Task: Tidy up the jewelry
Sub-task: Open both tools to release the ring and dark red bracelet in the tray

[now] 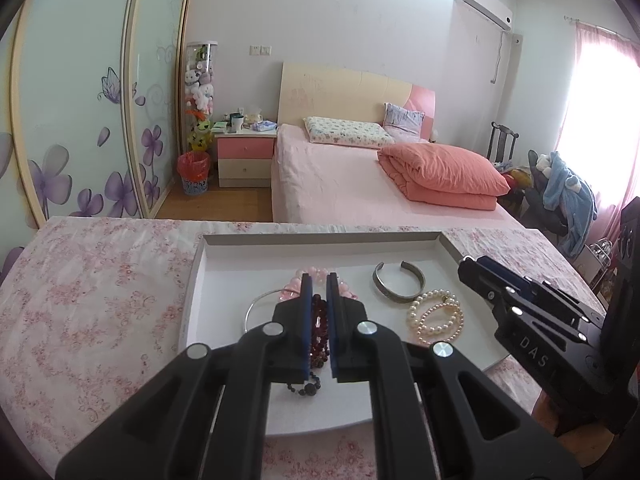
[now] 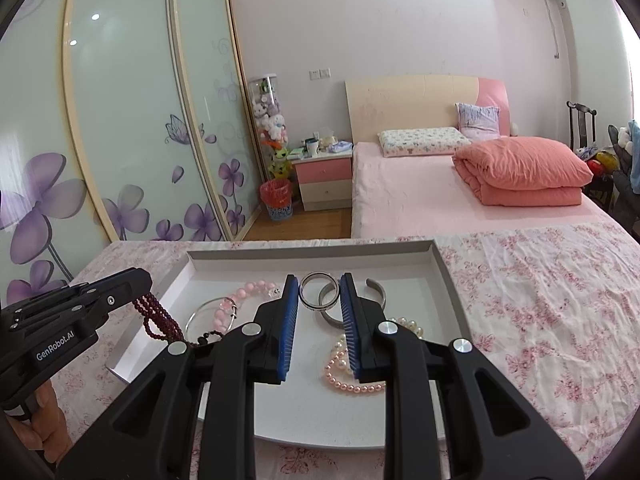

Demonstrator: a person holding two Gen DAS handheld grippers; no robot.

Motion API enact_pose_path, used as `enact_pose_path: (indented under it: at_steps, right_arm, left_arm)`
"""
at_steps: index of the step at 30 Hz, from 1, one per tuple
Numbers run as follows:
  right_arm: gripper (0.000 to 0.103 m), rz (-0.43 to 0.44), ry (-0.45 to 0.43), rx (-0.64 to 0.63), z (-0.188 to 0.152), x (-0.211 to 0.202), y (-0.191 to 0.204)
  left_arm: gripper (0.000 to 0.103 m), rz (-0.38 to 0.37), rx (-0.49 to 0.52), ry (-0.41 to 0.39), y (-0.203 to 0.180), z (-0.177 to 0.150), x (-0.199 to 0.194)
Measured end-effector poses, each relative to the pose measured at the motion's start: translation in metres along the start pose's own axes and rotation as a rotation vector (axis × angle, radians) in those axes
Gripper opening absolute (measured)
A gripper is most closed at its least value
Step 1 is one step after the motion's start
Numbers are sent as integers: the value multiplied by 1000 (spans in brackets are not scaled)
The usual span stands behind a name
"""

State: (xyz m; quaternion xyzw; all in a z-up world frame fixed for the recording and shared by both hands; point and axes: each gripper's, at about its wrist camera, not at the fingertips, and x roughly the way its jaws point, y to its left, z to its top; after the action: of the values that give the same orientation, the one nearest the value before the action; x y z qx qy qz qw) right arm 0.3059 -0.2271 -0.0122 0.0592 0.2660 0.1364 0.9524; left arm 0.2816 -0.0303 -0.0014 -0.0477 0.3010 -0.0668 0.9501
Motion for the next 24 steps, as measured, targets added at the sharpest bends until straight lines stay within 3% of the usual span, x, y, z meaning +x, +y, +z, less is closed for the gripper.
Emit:
enact_pose_path:
  at_steps: [13, 15, 17, 24]
  right_arm:
    - [23, 2, 36, -4, -5, 14, 1]
    - [25, 4, 37, -6, -4, 14, 0]
    - [50, -2, 23, 4, -2, 10, -3]
    - [50, -27, 5, 26, 1, 0, -13]
  left_arm:
    - [8, -17, -15, 57, 3, -5, 27]
    - [14, -24, -27, 57, 5, -4, 27]
    - [28, -19, -37, 49, 9, -3, 25]
    - [42, 14, -90, 28, 28, 0, 11]
